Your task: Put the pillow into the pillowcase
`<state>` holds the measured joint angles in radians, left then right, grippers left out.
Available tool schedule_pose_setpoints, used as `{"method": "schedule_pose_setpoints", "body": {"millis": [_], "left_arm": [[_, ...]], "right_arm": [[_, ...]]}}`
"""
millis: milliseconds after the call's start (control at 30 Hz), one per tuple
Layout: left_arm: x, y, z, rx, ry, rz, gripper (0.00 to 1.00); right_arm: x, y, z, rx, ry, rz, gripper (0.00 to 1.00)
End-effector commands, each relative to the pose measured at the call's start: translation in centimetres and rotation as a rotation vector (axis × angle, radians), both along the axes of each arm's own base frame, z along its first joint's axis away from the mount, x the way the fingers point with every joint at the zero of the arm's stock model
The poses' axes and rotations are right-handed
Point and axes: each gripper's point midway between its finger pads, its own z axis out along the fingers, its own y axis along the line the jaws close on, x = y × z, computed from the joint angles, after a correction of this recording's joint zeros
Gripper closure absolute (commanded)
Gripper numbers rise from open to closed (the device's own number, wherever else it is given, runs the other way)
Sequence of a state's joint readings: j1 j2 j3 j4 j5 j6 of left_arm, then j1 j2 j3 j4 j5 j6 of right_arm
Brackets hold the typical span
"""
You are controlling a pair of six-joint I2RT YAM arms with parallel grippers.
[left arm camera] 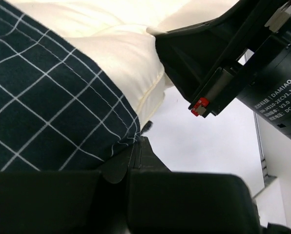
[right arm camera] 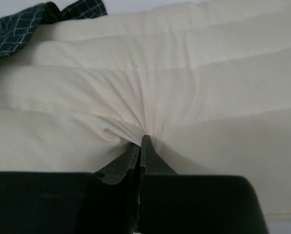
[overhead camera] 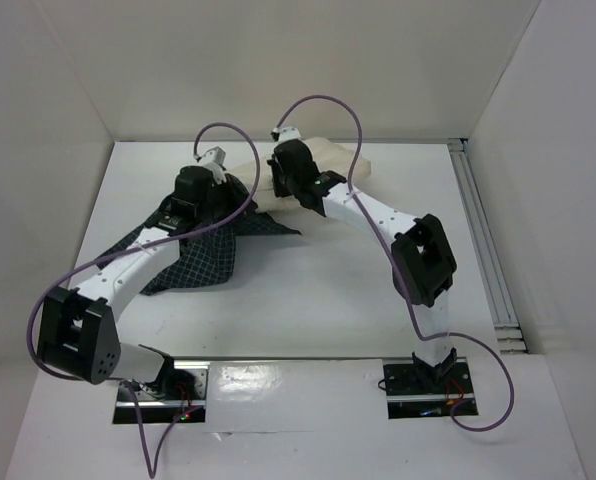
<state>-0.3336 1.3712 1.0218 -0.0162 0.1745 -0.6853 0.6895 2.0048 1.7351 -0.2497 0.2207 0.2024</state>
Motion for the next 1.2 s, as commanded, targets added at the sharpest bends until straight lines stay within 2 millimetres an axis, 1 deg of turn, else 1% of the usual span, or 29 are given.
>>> {"method": "schedule_pose_setpoints", "body": {"millis": [0, 33, 67, 133, 167, 200, 267, 300, 367, 400, 433, 467, 500, 533, 567, 667, 700, 733, 767, 800, 833, 867, 900, 933, 967, 1000, 1033, 1100, 1167], "left_arm": [[-0.4, -2.5, -0.1, -0.092, 0.0, -0.127, 1.0], [-1.0, -2.7, -1.2, -0.121, 0.042, -0.129, 1.0], [-1.6, -3.2, -1.5, -0.15, 0.056, -0.154, 1.0], [-2.7, -4.7, -1.6, -0.194, 0.064, -0.202, 1.0], [-3.1, -5.0, -1.8, -0.216, 0.091, -0.218, 1.0], [-3.8, -5.6, -2.1, -0.215, 0.112, -0.241, 1.0], [-4.0, -6.0, -0.8, -0.227, 0.116, -0.273, 1.0], [-4.2, -6.0, 0.5, -0.202, 0.096, -0.298, 0.85], [-4.6, -5.8, 2.0, -0.182, 0.075, -0.321, 0.66], [-5.0, -5.6, 3.3, -0.173, 0.051, -0.328, 0.51], [-5.2, -5.5, 4.7, -0.168, 0.024, -0.335, 0.28], [-5.3, -5.0, 5.3, -0.152, 0.01, -0.335, 0.21], [-5.6, -4.2, 5.5, -0.148, 0.028, -0.317, 0.18], [-5.9, -3.5, 6.5, -0.144, -0.006, -0.311, 0.18], [-5.9, -2.9, 7.3, -0.145, -0.018, -0.297, 0.31], [-4.6, 0.5, 7.8, -0.091, -0.036, -0.164, 0.56], [-4.2, 1.6, 7.5, -0.071, -0.017, -0.11, 0.71], [-3.7, 3.5, 6.0, -0.034, 0.047, -0.046, 0.74], [-3.2, 4.5, 5.8, 0.012, 0.052, -0.01, 0.76], [-2.0, 6.5, 4.0, 0.088, 0.095, 0.11, 0.64], [-1.8, 7.6, 2.6, 0.147, 0.127, 0.148, 0.53], [-1.3, 8.4, 1.9, 0.187, 0.134, 0.178, 0.44], [-0.7, 9.7, 0.0, 0.256, 0.17, 0.228, 0.38], [-0.6, 9.9, -1.0, 0.293, 0.192, 0.237, 0.31], [-0.4, 10.4, -1.3, 0.326, 0.212, 0.254, 0.31], [-0.3, 10.7, -2.0, 0.373, 0.233, 0.279, 0.29], [-0.3, 9.8, -3.2, 0.404, 0.264, 0.259, 0.29], [-0.8, 9.9, -4.0, 0.473, 0.3, 0.272, 0.24], [-1.4, 9.8, -4.2, 0.527, 0.315, 0.327, 0.23]], "right_arm": [[-3.2, 4.5, -2.9, 0.13, 0.086, 0.029, 1.0], [-3.6, 4.4, -4.2, 0.155, 0.12, 0.003, 1.0], [-5.2, 4.0, -6.9, 0.154, 0.184, 0.017, 1.0], [-6.1, 4.6, -7.1, 0.23, 0.192, 0.042, 1.0], [-7.6, 4.7, -9.2, 0.233, 0.239, 0.048, 1.0], [-7.7, 4.5, -8.9, 0.241, 0.231, 0.05, 1.0], [-8.5, 4.5, -8.1, 0.235, 0.205, 0.028, 1.0], [-8.5, 3.8, -8.3, 0.222, 0.195, 0.004, 1.0], [-8.6, 3.7, -7.4, 0.237, 0.18, 0.007, 1.0], [-8.7, 3.8, -6.3, 0.245, 0.159, 0.003, 1.0], [-8.6, 3.7, -6.3, 0.243, 0.155, -0.004, 1.0], [-8.9, 3.6, -6.2, 0.23, 0.141, -0.007, 1.0], [-9.0, 3.4, -6.3, 0.223, 0.147, -0.008, 1.0], [-8.9, 3.3, -6.3, 0.219, 0.141, -0.02, 1.0], [-9.0, 3.1, -6.7, 0.213, 0.147, -0.021, 1.0], [-9.4, 3.1, -6.1, 0.216, 0.134, -0.021, 1.0], [-10.1, 2.9, -7.1, 0.193, 0.142, -0.026, 1.0], [-10.1, 2.7, -6.0, 0.211, 0.12, -0.031, 1.0], [-10.9, 3.0, -5.8, 0.206, 0.113, -0.024, 1.0], [-11.1, 2.4, -5.3, 0.203, 0.089, -0.045, 1.0], [-11.6, 2.4, -5.3, 0.199, 0.086, -0.043, 1.0], [-12.3, 3.0, -5.3, 0.195, 0.082, -0.031, 1.0], [-12.8, 3.0, -5.1, 0.194, 0.077, -0.028, 1.0], [-13.2, 3.6, -4.9, 0.201, 0.073, -0.013, 1.0], [-14.1, 4.0, -5.2, 0.183, 0.078, -0.002, 1.0], [-14.2, 4.4, -4.5, 0.191, 0.066, -0.014, 1.0], [-14.4, 4.4, -5.5, 0.153, 0.081, -0.021, 1.0], [-14.7, 5.0, -5.5, 0.148, 0.079, -0.029, 1.0], [-14.7, 5.1, -5.8, 0.138, 0.085, -0.03, 0.9]]}}
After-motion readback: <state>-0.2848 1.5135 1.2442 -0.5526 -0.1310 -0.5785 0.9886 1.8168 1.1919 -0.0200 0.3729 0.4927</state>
